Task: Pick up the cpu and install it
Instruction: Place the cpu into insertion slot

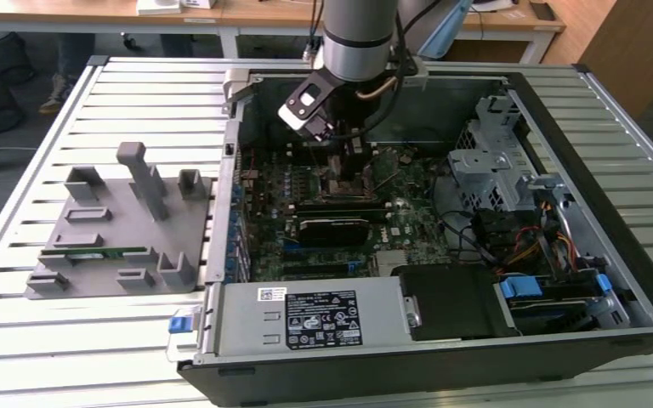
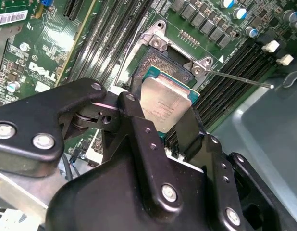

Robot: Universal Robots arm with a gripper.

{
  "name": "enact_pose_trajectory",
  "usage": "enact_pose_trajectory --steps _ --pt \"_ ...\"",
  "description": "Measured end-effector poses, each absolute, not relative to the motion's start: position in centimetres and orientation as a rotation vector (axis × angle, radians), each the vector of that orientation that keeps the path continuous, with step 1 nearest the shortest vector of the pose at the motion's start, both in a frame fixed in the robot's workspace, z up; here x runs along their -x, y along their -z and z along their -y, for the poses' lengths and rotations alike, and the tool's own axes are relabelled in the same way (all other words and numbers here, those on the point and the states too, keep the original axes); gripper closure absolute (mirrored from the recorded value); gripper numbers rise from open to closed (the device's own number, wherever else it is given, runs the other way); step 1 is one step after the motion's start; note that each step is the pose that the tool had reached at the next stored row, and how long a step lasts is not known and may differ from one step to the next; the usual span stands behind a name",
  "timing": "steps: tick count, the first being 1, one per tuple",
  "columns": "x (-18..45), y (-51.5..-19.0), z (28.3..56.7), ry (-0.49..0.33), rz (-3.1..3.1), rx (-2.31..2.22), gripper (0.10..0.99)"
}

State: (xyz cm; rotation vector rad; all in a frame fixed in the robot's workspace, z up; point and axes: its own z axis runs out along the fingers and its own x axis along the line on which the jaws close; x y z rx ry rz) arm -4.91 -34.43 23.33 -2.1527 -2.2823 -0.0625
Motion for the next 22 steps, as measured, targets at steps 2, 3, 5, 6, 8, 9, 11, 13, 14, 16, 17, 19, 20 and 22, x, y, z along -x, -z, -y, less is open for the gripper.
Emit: enact_pose_trajectory --steps 2,3,5,6,8,9,11,13,14,16,17,19,20,22 --pt "4.9 -23.2 34.4 0.063 2.282 2.153 0.553" --pt "4.9 -23.2 34.4 0.065 2.284 2.154 0.553" --pt "4.9 -23.1 34.4 0.075 2.288 2.158 0.553" --pt "4.9 -23.1 34.4 0.078 2.29 2.159 0.553" --pt "4.9 -22.9 34.4 0.079 2.291 2.159 0.553" --pt "4.9 -22.7 34.4 0.08 2.291 2.159 0.553" --pt "5.0 -22.6 34.4 0.084 2.288 2.157 0.553" --pt "5.0 -22.4 34.4 0.086 2.288 2.156 0.553" --pt "5.0 -22.3 34.4 0.086 2.287 2.156 0.553" --pt "5.0 -22.1 34.4 0.086 2.287 2.156 0.553" --pt "5.0 -22.0 34.4 0.086 2.287 2.156 0.553" --pt "5.1 -21.8 34.4 0.086 2.287 2.156 0.553" --pt "5.1 -21.6 34.4 0.086 2.287 2.156 0.553" --pt "5.1 -21.3 34.4 0.086 2.287 2.156 0.553"
